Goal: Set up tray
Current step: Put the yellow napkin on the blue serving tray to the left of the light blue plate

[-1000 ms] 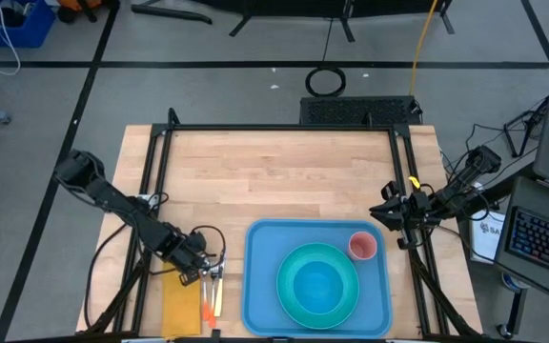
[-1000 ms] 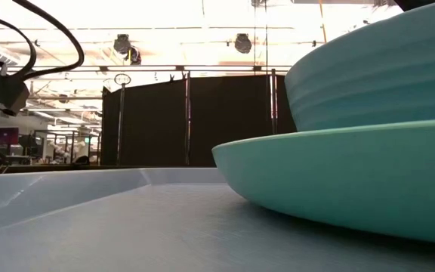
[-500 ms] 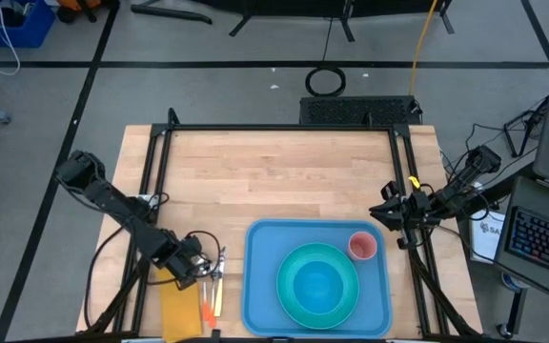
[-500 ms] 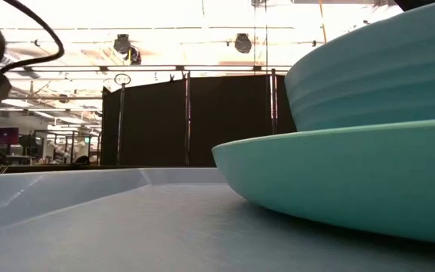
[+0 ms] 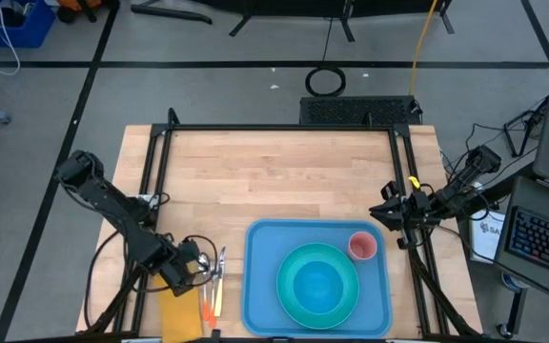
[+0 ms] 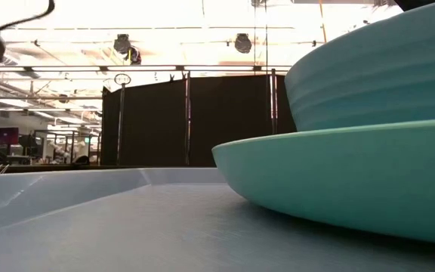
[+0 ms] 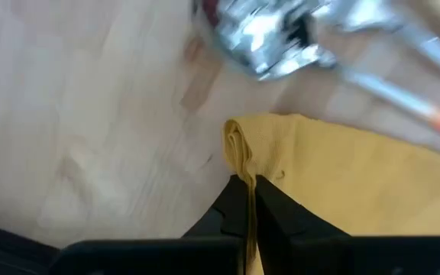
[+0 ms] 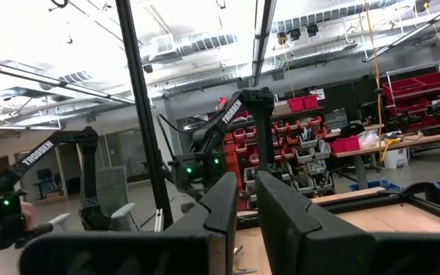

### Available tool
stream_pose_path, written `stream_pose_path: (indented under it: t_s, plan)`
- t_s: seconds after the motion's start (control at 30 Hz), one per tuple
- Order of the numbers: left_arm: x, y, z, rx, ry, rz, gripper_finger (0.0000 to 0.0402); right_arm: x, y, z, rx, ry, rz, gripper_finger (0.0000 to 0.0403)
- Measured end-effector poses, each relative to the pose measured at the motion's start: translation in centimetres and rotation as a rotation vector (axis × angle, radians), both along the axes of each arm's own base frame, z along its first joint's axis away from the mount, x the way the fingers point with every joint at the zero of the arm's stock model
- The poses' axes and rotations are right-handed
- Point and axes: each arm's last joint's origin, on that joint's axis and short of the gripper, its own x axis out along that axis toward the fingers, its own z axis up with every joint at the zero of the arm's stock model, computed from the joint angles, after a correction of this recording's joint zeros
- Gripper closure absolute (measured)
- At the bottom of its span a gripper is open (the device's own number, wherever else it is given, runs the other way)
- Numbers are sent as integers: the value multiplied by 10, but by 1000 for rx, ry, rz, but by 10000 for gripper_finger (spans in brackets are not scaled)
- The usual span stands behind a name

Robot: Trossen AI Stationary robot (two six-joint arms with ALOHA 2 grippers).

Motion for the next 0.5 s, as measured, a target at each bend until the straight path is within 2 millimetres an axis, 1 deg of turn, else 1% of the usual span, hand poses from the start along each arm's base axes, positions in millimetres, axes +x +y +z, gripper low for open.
stream_pose_path:
  t_s: [0.1,0.23,0.5]
  plan:
    - [5,-3,15,32,-53,-20,394,0,0,0,0,0,0,360]
    - [10,-6,29,54,-101,-36,394,0,0,0,0,0,0,360]
    - [20,-9,45,75,-207,-60,394,0,0,0,0,0,0,360]
